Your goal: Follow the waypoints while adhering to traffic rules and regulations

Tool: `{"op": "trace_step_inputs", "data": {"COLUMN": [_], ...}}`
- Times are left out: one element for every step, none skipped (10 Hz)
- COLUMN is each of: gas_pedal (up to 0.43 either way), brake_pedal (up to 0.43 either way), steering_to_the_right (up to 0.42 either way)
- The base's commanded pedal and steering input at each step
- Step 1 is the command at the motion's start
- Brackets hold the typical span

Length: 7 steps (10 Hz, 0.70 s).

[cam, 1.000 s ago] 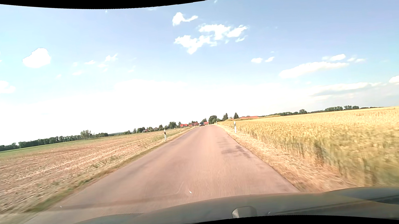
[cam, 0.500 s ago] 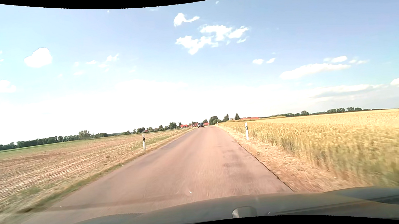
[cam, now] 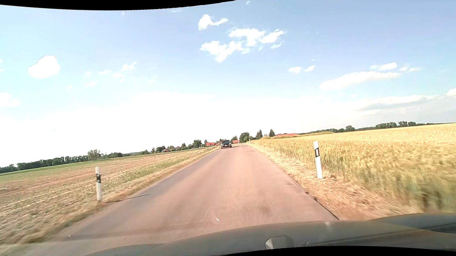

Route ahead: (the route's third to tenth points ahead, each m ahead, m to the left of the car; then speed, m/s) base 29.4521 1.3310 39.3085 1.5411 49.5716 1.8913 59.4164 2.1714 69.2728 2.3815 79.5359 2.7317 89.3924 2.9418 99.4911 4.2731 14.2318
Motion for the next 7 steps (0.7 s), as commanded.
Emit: {"op": "trace_step_inputs", "data": {"gas_pedal": [0.059, 0.059, 0.059, 0.059, 0.059, 0.059, 0.059], "brake_pedal": [0.006, 0.006, 0.006, 0.006, 0.006, 0.006, 0.006], "steering_to_the_right": [0.005, 0.005, 0.004, 0.003, 0.003, 0.003, 0.000]}}
